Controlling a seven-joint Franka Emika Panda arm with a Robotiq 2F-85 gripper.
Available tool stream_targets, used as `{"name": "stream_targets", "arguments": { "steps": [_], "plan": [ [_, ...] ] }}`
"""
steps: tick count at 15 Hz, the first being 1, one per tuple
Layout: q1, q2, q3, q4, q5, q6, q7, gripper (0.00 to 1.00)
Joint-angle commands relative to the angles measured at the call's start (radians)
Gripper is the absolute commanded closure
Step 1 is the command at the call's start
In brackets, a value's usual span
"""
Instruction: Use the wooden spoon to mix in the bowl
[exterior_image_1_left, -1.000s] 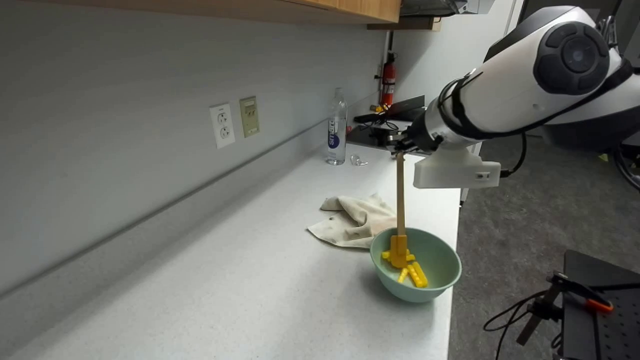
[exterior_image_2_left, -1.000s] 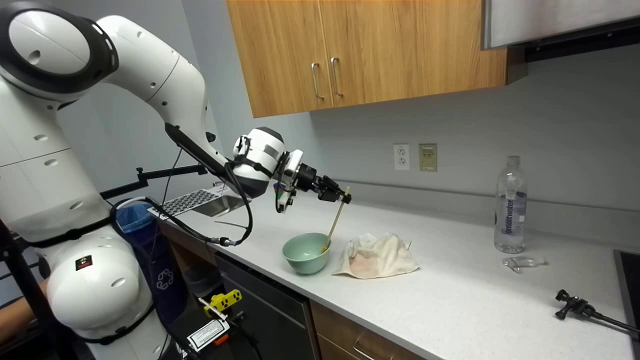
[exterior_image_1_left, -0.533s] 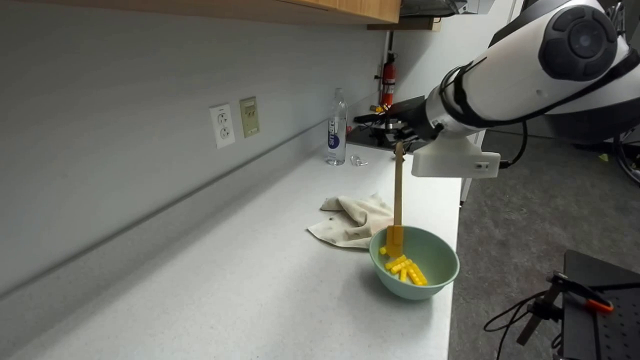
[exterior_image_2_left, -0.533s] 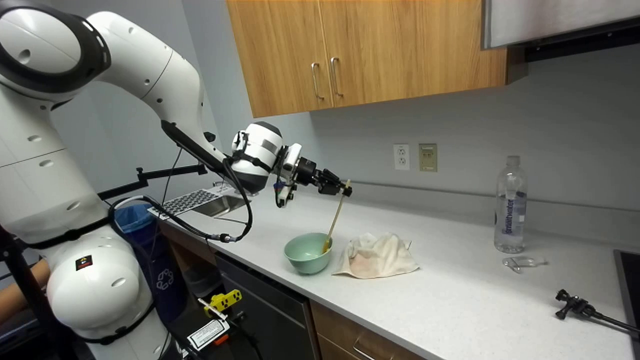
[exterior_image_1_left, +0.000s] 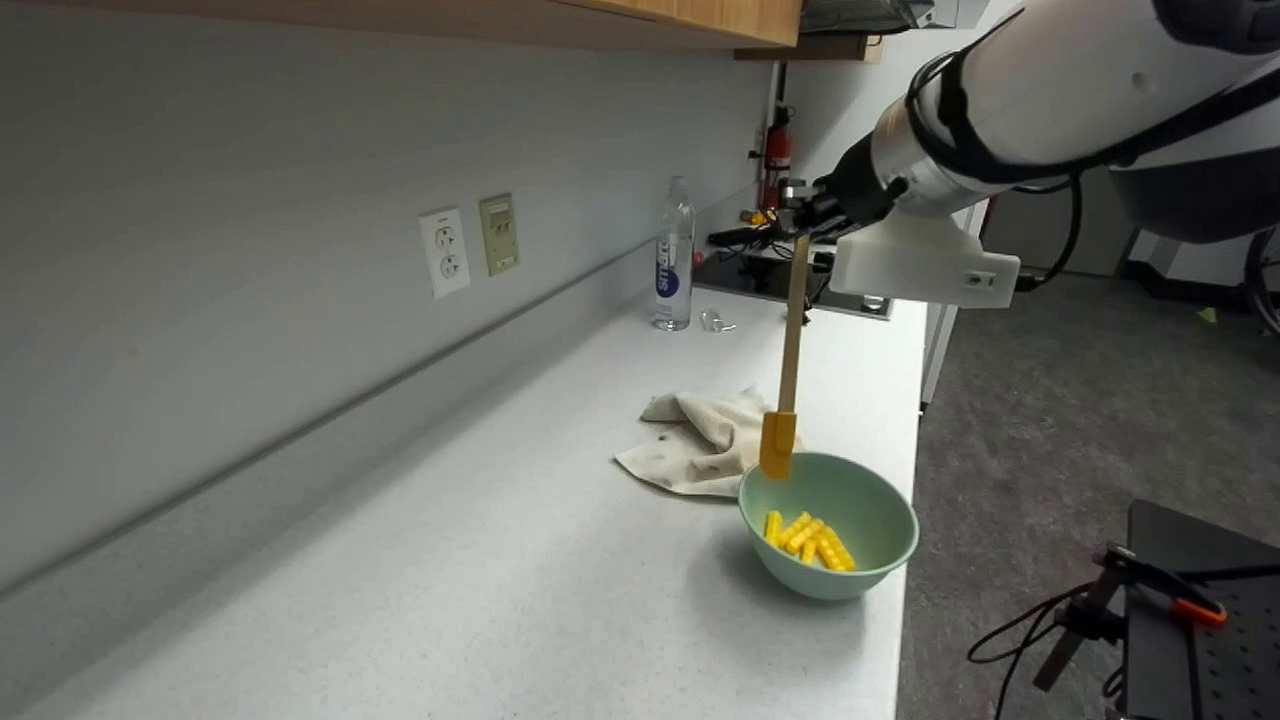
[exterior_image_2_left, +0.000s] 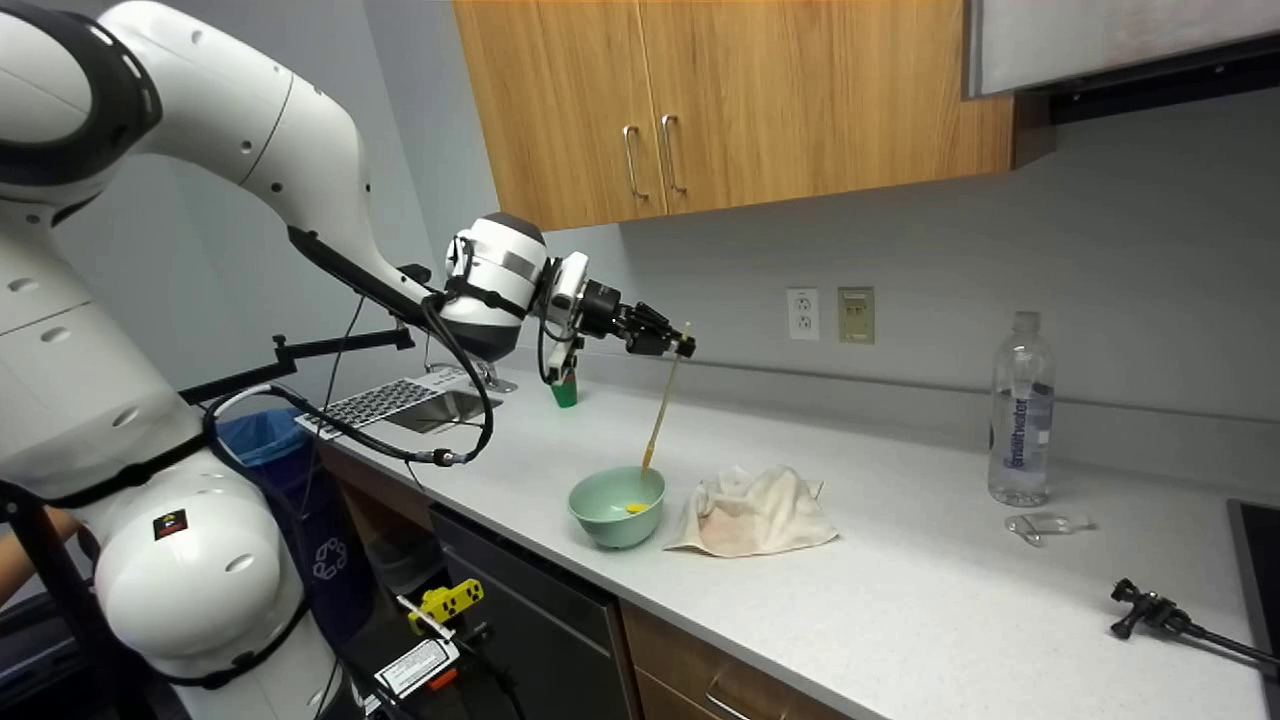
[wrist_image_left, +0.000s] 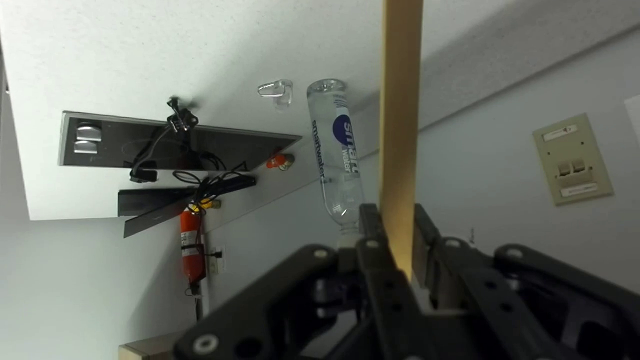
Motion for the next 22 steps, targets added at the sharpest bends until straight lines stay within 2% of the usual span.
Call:
{"name": "stream_targets", "arguments": {
  "steps": [1,4,6,12,22],
  "plan": [
    [0.021,-0.06,-0.016,-0.032,0.114,0.035,-0.143,0.96],
    [0.019,-0.051,-0.017,-0.051,0.201,0.055,-0.249,0.96],
    [0.01,-0.03,-0.011,-0.063,0.216,0.056,-0.255,0.96],
    [0.003,0.057,0.0,-0.073,0.186,0.054,-0.201,0.96],
    [-0.002,0.173,-0.003,-0.007,0.123,0.031,-0.068,0.96]
  ]
}}
